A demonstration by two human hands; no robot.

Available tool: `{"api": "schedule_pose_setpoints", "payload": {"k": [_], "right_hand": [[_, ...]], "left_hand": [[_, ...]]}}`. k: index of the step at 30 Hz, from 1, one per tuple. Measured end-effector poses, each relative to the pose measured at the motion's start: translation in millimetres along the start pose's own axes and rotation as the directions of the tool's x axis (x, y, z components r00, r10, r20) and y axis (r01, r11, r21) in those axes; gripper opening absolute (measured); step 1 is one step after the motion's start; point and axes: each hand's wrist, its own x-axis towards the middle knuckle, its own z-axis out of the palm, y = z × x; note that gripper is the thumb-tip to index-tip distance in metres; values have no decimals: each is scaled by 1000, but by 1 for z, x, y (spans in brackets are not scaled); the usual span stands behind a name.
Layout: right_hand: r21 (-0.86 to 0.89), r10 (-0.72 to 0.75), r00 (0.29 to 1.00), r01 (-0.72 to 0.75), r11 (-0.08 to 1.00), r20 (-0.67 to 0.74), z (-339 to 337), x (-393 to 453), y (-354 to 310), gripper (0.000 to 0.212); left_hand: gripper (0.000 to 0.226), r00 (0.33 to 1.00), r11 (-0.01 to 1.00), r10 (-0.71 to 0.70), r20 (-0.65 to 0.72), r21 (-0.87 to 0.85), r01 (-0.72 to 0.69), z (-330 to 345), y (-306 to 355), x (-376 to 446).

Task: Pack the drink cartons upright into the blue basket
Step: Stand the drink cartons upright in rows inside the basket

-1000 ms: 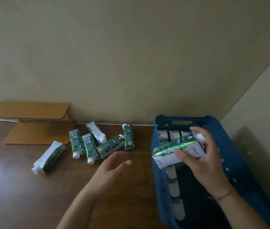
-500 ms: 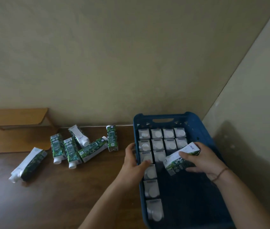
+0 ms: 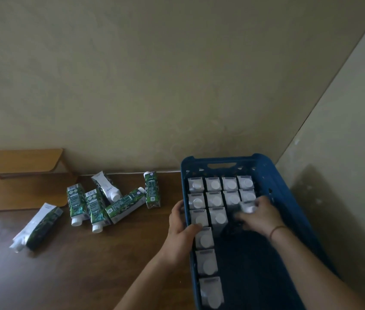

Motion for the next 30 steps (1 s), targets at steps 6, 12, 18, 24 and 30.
{"api": "schedule_pose_setpoints", "payload": {"k": [6, 12, 18, 24, 30], "right_hand": [[301, 50, 984, -100, 948, 169, 37, 16, 31, 52], [-483, -53, 978, 146, 864, 200, -8, 8, 7, 30], [-559, -615, 787, 490, 668, -44, 20, -51, -105, 20], [-596, -700, 612, 733, 329, 367, 145, -50, -161, 37], [-702, -403, 771, 626, 340, 493, 188, -11, -157, 66]], "left_hand": [[91, 981, 999, -22, 194, -32, 29, -17, -10, 3], [68, 970, 972, -22, -243, 223, 78, -87, -36, 12], [82, 857, 506, 167, -487, 789, 349, -160, -59, 32], [87, 932, 103, 178, -315, 948, 301, -187, -60, 74], [72, 933, 217, 291, -211, 965, 151, -199, -61, 76]]}}
